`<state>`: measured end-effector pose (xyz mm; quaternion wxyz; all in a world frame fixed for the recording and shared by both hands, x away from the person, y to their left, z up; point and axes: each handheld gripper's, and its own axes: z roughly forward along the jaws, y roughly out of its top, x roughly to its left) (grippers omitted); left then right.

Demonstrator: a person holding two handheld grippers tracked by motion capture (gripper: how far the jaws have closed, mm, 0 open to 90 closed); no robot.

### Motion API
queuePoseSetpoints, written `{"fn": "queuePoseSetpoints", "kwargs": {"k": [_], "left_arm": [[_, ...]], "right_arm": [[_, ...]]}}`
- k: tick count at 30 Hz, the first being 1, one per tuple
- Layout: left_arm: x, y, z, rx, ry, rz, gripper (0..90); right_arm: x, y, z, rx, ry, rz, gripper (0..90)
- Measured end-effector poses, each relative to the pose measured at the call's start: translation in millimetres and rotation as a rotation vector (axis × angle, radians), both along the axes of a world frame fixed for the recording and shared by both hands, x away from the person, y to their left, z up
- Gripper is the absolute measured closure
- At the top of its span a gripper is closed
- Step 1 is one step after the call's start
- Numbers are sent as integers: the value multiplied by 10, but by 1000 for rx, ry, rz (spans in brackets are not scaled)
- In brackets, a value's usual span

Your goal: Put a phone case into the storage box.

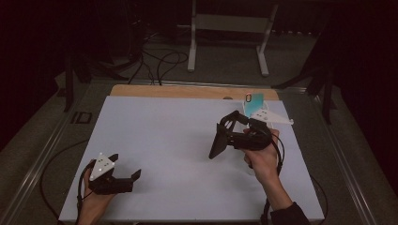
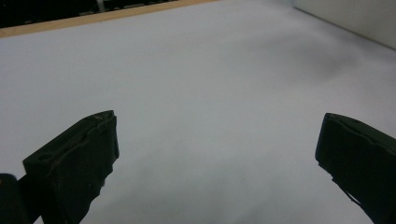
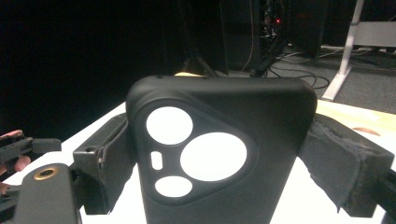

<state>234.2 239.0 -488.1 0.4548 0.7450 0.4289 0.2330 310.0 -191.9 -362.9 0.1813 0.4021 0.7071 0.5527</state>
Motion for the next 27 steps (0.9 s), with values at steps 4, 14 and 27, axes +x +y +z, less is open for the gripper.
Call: {"fn": "queuePoseSetpoints", "kwargs": {"k": [4,14,27], "left_arm": [[-7,32,-31,0,-6,8,0],[-23,47,-32,-7,-23,21,0],[-43,52,-12,-25,-35,25,1]], "right_arm": [[35,-29,8,-3,-1,-11,147],[138,-122,65,-14,-14,-43,148],[312,-211,128,-27,-23,-96,147]]}}
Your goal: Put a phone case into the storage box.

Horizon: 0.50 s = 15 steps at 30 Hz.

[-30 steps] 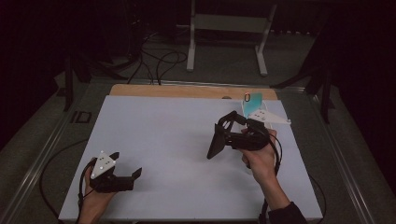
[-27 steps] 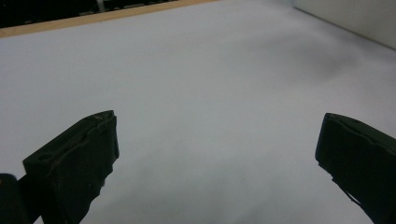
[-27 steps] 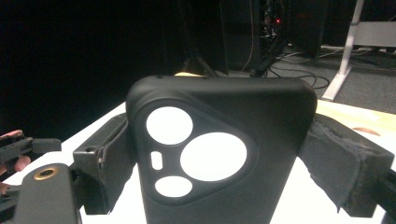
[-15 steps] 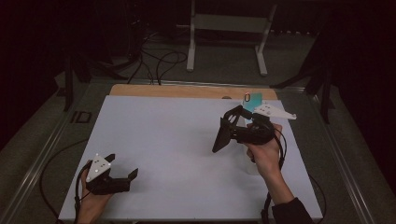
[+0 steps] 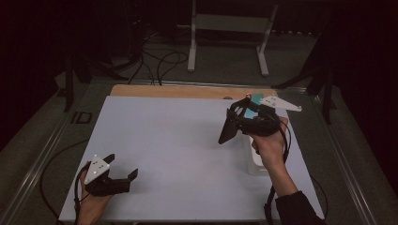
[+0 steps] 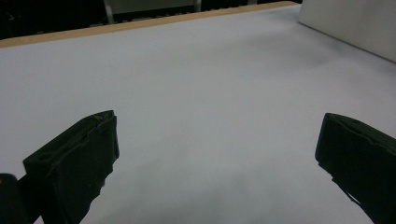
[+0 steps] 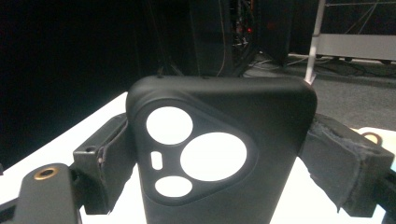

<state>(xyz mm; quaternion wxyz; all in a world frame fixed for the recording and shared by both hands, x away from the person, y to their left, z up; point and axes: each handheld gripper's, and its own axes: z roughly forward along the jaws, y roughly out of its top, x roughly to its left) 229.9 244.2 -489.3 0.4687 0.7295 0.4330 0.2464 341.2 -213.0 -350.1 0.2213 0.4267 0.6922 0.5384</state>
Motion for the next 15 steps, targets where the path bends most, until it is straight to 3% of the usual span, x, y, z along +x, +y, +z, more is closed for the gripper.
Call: {"fn": "queuePoseSetpoints", "kwargs": {"k": [15], "left_arm": [[1,-16,-5,3,3,-7,1]], "right_arm": [[174,-160,53,-11,-9,-76,148]]}}
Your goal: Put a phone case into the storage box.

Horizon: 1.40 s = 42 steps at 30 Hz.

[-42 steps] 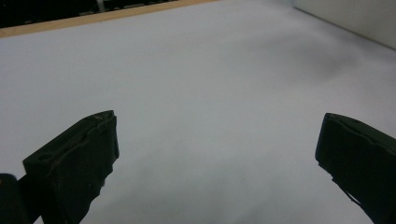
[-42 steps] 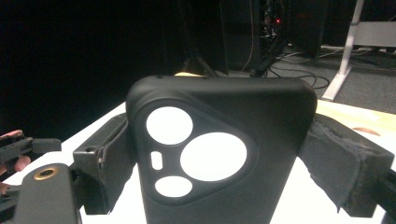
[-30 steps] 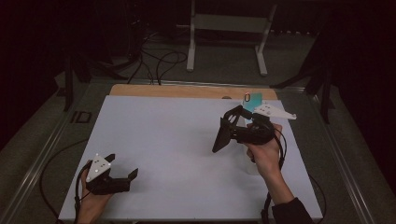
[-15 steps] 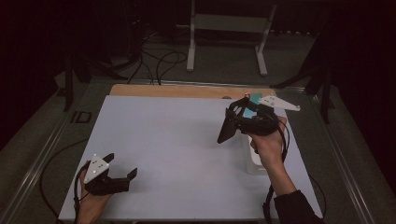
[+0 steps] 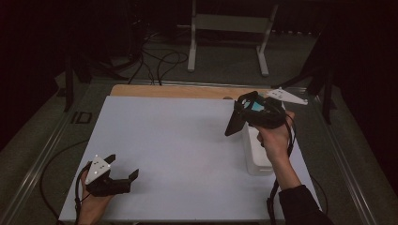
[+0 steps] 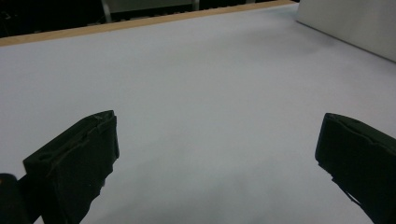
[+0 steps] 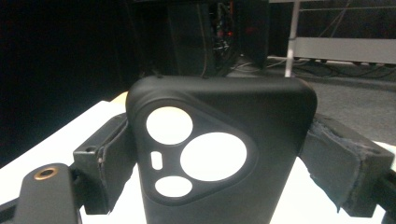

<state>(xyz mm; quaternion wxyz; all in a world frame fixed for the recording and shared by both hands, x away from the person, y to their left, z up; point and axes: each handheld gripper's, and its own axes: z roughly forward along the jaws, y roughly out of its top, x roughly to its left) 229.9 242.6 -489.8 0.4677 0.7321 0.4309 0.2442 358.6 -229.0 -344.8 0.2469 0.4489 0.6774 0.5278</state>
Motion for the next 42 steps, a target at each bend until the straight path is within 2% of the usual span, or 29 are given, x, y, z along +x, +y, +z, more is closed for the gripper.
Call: {"fn": "queuePoseSetpoints", "kwargs": {"k": [25,30,42], "left_arm": [[3,-11,-9,-1,6,-3,1],[2,-10,-9,-1,5,-2,1],[5,-24,-11,3,8,-5,1]], "right_arm": [[262,-300,15,-9,-4,-147,148],[325,-332,21,-36,-9,-176,148],[428,-445,-36,-60,5,-234,148]]}}
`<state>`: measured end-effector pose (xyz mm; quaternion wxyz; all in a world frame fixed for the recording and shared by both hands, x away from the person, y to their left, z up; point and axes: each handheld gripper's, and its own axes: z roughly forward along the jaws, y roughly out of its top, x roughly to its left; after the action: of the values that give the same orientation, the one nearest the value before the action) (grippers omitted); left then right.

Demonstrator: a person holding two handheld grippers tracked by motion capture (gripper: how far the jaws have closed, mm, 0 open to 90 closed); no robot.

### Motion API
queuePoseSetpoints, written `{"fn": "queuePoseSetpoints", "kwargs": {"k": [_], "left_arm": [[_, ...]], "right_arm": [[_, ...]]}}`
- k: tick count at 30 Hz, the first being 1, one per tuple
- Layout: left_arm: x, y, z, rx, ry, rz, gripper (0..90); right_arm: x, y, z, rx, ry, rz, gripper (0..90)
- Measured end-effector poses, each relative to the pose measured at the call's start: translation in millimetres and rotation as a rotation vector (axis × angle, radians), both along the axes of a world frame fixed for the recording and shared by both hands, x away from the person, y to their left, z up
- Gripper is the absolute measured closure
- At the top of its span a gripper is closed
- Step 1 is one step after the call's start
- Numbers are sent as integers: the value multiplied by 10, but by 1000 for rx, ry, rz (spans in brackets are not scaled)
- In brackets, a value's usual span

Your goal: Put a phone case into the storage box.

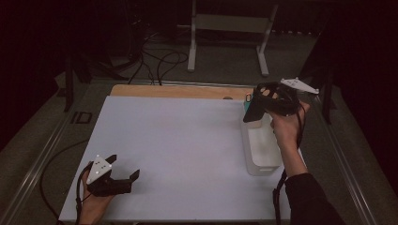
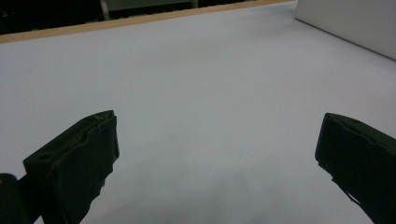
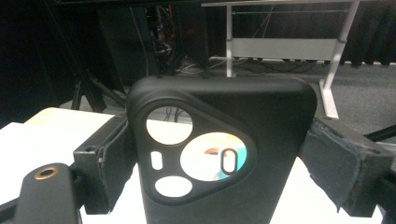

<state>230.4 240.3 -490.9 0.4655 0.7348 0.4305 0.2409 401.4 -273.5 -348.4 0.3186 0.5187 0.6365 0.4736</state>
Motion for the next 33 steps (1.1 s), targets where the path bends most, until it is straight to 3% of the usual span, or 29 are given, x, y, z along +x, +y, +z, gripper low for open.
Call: {"fn": "queuePoseSetpoints", "kwargs": {"k": [15,33], "left_arm": [[-1,5,1,-3,-3,2,1],[-10,17,8,-7,-10,11,1]], "right_arm": [[143,-92,-142,-47,39,-69,148],[329,-38,-340,-88,85,-110,147]]}}
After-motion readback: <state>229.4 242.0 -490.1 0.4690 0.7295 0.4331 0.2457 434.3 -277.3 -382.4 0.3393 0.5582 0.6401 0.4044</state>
